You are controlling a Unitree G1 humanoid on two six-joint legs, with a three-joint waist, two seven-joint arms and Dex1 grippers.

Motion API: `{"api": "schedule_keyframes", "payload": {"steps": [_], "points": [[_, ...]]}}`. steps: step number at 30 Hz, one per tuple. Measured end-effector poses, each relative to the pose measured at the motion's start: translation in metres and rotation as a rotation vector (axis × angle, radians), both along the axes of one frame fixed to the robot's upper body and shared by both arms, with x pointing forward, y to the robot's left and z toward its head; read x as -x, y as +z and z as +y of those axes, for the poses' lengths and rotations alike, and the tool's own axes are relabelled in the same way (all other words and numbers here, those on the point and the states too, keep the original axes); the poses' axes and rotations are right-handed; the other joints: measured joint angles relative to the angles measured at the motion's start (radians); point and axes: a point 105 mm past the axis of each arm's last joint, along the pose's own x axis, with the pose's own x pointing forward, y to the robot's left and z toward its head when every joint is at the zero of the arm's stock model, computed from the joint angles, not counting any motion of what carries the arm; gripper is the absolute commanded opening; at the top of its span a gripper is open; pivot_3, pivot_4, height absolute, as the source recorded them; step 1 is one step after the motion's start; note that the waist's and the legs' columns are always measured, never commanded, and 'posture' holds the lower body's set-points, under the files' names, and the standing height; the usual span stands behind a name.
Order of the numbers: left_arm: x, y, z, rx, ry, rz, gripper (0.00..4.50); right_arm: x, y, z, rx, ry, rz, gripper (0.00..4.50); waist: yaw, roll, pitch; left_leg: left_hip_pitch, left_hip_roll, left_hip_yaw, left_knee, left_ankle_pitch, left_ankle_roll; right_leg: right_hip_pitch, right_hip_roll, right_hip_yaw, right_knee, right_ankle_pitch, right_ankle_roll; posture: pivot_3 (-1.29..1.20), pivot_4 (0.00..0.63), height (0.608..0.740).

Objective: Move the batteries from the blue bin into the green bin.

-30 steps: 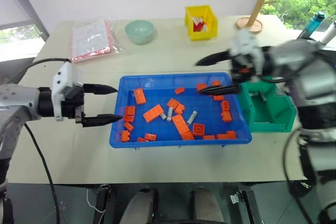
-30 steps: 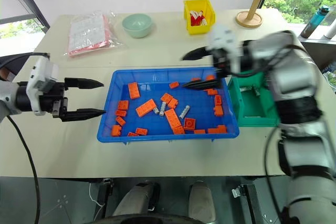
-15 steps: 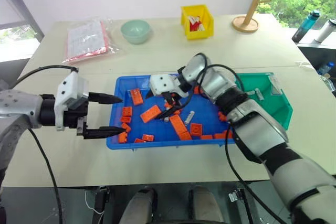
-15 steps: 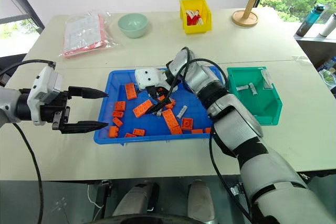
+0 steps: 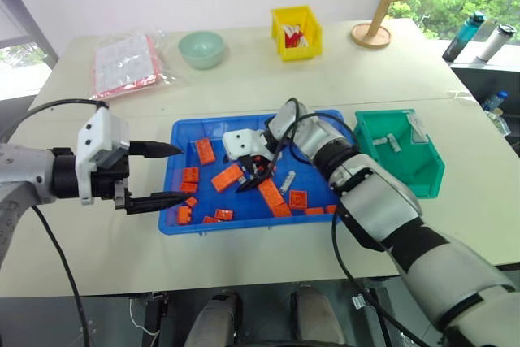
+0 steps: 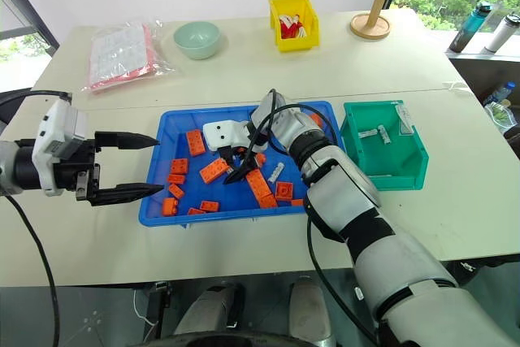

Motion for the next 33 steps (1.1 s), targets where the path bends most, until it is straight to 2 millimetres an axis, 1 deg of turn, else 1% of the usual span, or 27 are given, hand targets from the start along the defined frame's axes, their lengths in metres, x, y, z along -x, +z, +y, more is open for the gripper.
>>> {"api": "schedule_keyframes", "payload": {"steps": [1,3,4,6,10,17,22,26,27,29,31,32,33], "points": [[0.0,0.0,0.0,0.001,0.003,0.0,4.5,0.0,0.0,0.0,-0.004,-0.003,-0.001,4.04,0.0,0.0,0.0,0.0,0.0,0.0,0.0,0.0,0.0,0.0,0.0,0.0,0.0,0.0,0.0,0.0,0.15,0.719],[0.0,-0.002,0.001,0.002,0.009,0.007,4.5,0.0,0.001,0.001,-0.013,-0.007,0.005,3.42,0.0,0.0,0.0,0.0,0.0,0.0,0.0,0.0,0.0,0.0,0.0,0.001,0.0,0.0,0.0,0.0,0.15,0.719],[0.0,-0.005,0.002,0.0,0.016,0.015,4.5,0.0,0.002,0.003,-0.024,-0.009,0.012,3.02,-0.001,0.0,0.0,0.0,0.0,0.0,0.0,0.0,0.0,0.0,0.0,0.001,0.0,0.0,0.0,0.0,0.15,0.719],[-0.001,-0.009,0.003,0.009,0.026,0.019,4.5,0.001,0.004,0.006,-0.05,-0.015,0.038,1.98,-0.001,0.0,0.0,0.0,0.0,0.0,0.0,0.0,0.0,-0.001,0.0,0.001,0.0,0.0,0.0,0.0,0.15,0.719],[-0.003,-0.021,0.007,0.037,0.051,0.025,4.5,0.004,0.009,0.008,-0.081,-0.018,0.084,1.98,0.0,0.0,0.0,0.0,0.0,0.0,0.0,0.0,0.0,-0.001,0.0,0.001,0.001,0.0,0.0,0.0,0.15,0.719],[-0.018,-0.036,0.015,0.097,0.113,-0.027,4.5,0.003,0.018,0.011,-0.112,-0.016,0.075,1.98,0.001,0.0,0.0,0.0,0.0,0.0,0.0,0.0,0.0,-0.001,0.0,0.002,0.001,0.0,0.0,0.0,0.15,0.719],[-0.017,-0.038,0.015,0.101,0.101,-0.053,4.5,0.001,0.019,0.011,-0.128,-0.04,0.067,1.98,0.001,0.0,0.0,0.0,0.0,0.001,0.0,0.0,0.0,-0.002,0.0,0.002,0.001,0.0,0.0,0.0,0.15,0.719],[-0.018,-0.036,0.013,0.101,0.089,-0.058,4.5,0.001,0.017,0.01,-0.123,-0.046,0.074,1.98,0.003,0.0,0.0,0.0,0.0,0.001,0.0,0.0,0.0,-0.002,0.0,0.002,0.001,0.0,0.0,0.0,0.15,0.719],[-0.019,-0.034,0.012,0.102,0.083,-0.065,4.5,0.001,0.016,0.01,-0.122,-0.048,0.078,2.48,0.003,0.0,0.0,0.0,0.0,0.001,0.0,0.0,0.0,-0.002,0.0,0.002,0.001,0.0,0.0,0.0,0.15,0.719],[-0.02,-0.03,0.01,0.099,0.071,-0.077,4.5,0.001,0.015,0.01,-0.121,-0.051,0.078,3.25,0.003,0.0,0.0,0.0,0.0,0.001,0.0,0.0,0.0,-0.002,0.0,0.003,0.001,0.0,0.0,0.0,0.15,0.719],[-0.02,-0.03,0.008,0.098,0.061,-0.07,4.5,0.0,0.015,0.009,-0.121,-0.056,0.078,4.32,0.001,0.0,0.0,0.0,0.0,0.001,0.0,0.0,0.0,-0.002,0.0,0.003,0.001,0.0,0.0,0.0,0.15,0.719],[-0.02,-0.031,0.008,0.098,0.056,-0.066,4.5,0.0,0.014,0.009,-0.12,-0.06,0.083,4.49,0.0,0.0,0.0,0.0,0.0,0.001,0.0,0.0,0.0,-0.003,0.0,0.003,0.001,0.0,0.0,0.0,0.15,0.719],[-0.019,-0.032,0.007,0.097,0.052,-0.062,4.5,0.0,0.014,0.009,-0.12,-0.063,0.089,4.49,0.0,0.0,0.0,0.0,0.0,0.001,0.0,0.0,-0.001,-0.003,0.0,0.003,0.001,0.0,0.0,0.0,0.15,0.719]]}}
